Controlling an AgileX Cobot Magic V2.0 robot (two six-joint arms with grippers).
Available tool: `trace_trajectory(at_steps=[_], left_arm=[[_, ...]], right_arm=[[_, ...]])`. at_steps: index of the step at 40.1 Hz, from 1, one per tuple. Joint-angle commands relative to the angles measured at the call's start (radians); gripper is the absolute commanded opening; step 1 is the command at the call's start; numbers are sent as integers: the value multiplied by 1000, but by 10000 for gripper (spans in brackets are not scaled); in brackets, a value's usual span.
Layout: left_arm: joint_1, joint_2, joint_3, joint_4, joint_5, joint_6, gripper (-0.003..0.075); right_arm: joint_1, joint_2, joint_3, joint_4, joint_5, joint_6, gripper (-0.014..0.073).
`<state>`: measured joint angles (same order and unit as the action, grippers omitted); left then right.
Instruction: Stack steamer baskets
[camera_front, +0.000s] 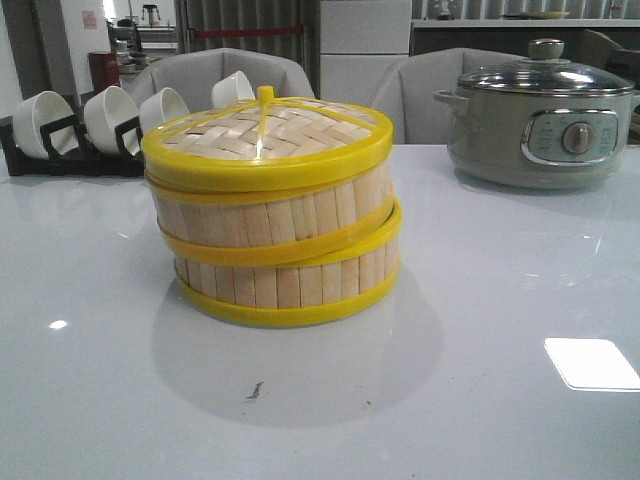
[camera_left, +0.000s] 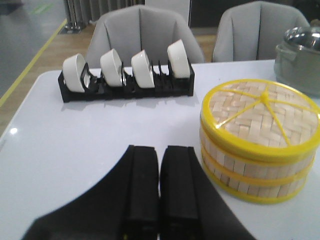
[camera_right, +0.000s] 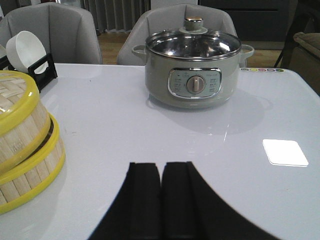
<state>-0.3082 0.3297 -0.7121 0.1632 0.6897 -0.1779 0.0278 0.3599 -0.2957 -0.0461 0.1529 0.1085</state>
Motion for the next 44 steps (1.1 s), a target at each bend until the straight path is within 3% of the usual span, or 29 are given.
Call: trace_trajectory(at_steps=[1,10,20,32,38,44], left_arm=[[15,11,-6,10,-211,-5,85],[159,11,174,-121,-523,-5,85],[265,-51,383,-187,-587,-4,85],[318,-184,643,-188,-811,1,85],[326,-231,720,-188,-864,1,85],[340,-297,720,-183,-760,1,85]], right_arm=[[-7,5,-28,-11,-92,-5,26],[-7,5,-28,-11,-92,-5,26],[-7,5,-28,-11,-92,-5,26],[-7,5,-28,-11,-92,-5,26],[-7,5,-28,-11,-92,-5,26],[-7,5,-28,-11,-92,-5,26]])
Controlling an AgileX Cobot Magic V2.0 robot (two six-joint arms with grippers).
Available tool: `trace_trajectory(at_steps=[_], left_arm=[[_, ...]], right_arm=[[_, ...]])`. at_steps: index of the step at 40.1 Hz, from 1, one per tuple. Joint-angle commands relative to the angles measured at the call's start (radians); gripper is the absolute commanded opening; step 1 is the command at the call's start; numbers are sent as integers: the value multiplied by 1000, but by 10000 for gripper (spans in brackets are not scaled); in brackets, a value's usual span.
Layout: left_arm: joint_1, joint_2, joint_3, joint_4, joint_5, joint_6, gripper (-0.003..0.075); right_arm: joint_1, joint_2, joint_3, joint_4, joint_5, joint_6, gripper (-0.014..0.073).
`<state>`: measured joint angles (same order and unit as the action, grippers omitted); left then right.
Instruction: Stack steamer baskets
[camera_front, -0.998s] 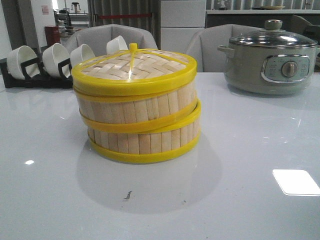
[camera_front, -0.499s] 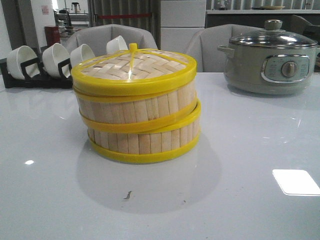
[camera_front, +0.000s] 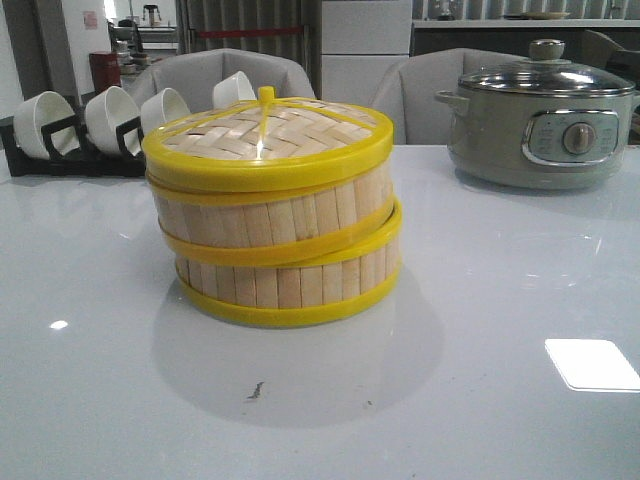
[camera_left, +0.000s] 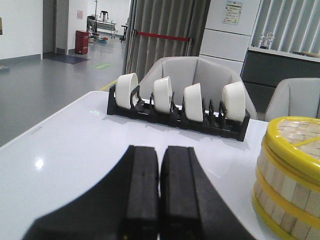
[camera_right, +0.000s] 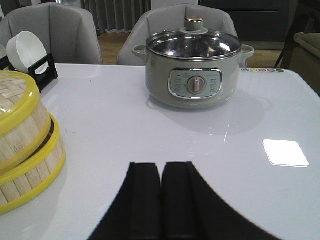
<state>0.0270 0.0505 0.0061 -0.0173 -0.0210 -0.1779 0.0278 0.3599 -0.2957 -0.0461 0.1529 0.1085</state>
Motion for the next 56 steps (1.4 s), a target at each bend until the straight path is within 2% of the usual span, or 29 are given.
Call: trace_trajectory(at_steps=[1,5,28,56], left_arm=[[6,-31,2,0,-36,1,85],[11,-72,2,6,-4,1,85],[-12,-70,2,104,-2,3,85],[-18,-70,2,84,-2,3,85]], right_arm=[[-7,5,-28,-11,-92,-5,26],[-7,5,-28,-11,-92,-5,26],[-7,5,-28,-11,-92,-5,26],[-7,5,-28,-11,-92,-5,26]])
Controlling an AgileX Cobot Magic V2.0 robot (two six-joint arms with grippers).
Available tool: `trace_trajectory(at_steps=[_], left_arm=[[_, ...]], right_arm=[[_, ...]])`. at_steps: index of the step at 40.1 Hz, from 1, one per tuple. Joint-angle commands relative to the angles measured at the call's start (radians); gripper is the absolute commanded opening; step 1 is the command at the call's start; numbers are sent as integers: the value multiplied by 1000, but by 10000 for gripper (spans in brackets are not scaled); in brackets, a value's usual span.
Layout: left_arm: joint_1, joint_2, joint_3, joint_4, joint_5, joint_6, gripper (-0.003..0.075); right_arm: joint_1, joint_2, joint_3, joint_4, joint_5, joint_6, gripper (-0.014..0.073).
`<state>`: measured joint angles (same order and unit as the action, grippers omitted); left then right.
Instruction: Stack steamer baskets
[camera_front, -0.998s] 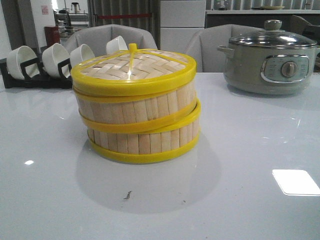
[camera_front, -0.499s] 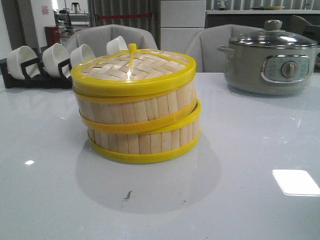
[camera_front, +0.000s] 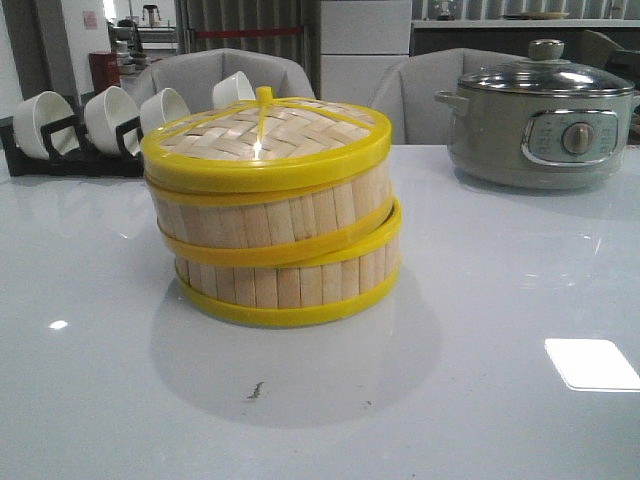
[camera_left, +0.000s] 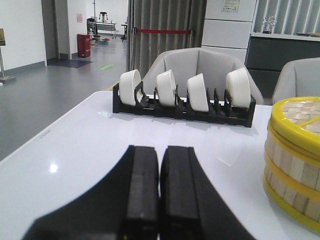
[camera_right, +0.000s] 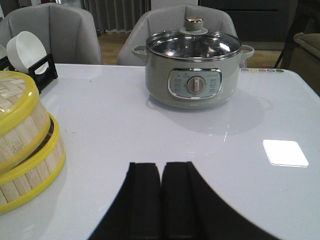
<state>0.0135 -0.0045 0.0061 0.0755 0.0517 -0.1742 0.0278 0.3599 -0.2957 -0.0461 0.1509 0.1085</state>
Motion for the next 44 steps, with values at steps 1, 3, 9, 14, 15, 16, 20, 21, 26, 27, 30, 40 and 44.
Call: trace_trajectory(at_steps=[1,3,9,14,15,16,20,21,26,27,30,40,44], left_arm=[[-5,-15,2,-9,-74,-1,85],[-5,-15,2,-9,-74,-1,85],[-5,-15,2,-9,-74,-1,85],[-5,-15,2,-9,-74,-1,85],[-5,-15,2,-9,-74,-1,85],[-5,-15,2,-9,-74,-1,85],[-5,-15,2,-9,-74,-1,85],[-5,-15,2,-9,-74,-1,85],[-5,-15,2,-9,-74,-1,85],[-5,-15,2,-9,-74,-1,85],[-5,-15,2,-9,-74,-1,85],[-5,-14,2,-9,-74,-1,85],[-5,-14,2,-9,-74,-1,85]], right_arm=[[-7,5,-28,-11,-90,-5,26],[-7,5,-28,-11,-90,-5,26],[-7,5,-28,-11,-90,-5,26],[-7,5,-28,-11,-90,-5,26],[-7,5,-28,-11,-90,-5,26],[-7,5,-28,-11,-90,-5,26],[-7,5,-28,-11,-90,-5,26],[-7,5,-28,-11,-90,-5,26],[-7,-20,-28,-21,-86,-8,26],[-7,-39,-27,-21,-77,-8,26],[-7,-88,1,-19,-66,-6,26],[-7,-346,228,31,-107,11,26],[-7,-392,299,72,-120,11,26]])
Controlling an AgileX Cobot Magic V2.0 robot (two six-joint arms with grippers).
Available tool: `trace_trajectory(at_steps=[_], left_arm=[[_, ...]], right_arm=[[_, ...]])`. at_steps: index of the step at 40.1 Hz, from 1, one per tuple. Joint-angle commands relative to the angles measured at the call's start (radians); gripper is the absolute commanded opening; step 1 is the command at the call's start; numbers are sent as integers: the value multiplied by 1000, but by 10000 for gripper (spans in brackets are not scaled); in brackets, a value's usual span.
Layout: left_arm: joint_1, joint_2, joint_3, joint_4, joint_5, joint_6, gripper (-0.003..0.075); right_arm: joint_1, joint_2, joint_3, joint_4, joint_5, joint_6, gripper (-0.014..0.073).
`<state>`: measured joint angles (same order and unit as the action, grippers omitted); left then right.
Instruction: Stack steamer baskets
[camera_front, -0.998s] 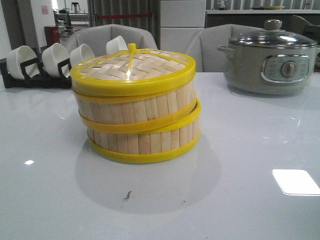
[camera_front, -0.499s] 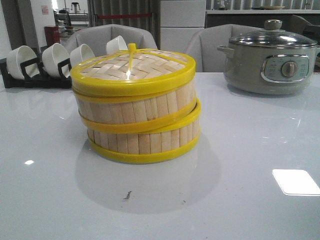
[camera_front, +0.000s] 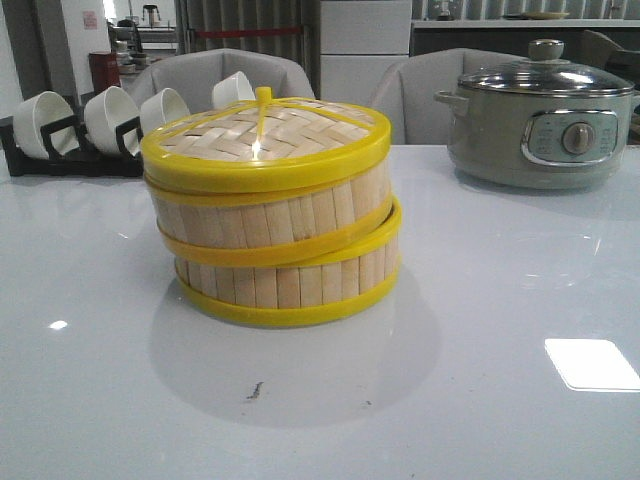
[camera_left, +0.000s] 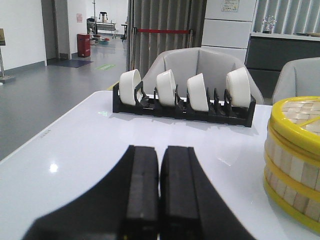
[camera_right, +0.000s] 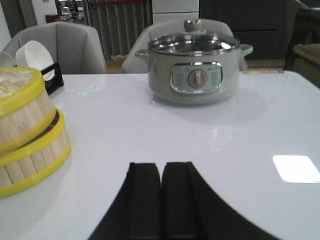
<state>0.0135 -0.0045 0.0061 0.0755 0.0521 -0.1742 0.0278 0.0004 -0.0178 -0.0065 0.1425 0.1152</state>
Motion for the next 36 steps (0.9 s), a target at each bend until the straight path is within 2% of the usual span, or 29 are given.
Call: trace_trajectory(at_steps=[1,3,8,22,29,36], left_arm=[[-5,-14,2,-9,-75,-1,85],[-5,-14,2,-9,-75,-1,85],[-5,-13,2,-9,-75,-1,85],[-5,-13,2,-9,-75,-1,85],[-5,-13,2,-9,-75,-1,85],[-5,-13,2,-9,-75,-1,85]], right_arm=[[-5,-28,33,43,-117,5,26],[-6,-31,33,55,-63,5,26],[-1,-32,33,55,-42,5,26],[1,-32,33,46,-58,4,26],[1,-32,33,-18,-103,4,26],[1,-32,33,-22,-116,4,26]])
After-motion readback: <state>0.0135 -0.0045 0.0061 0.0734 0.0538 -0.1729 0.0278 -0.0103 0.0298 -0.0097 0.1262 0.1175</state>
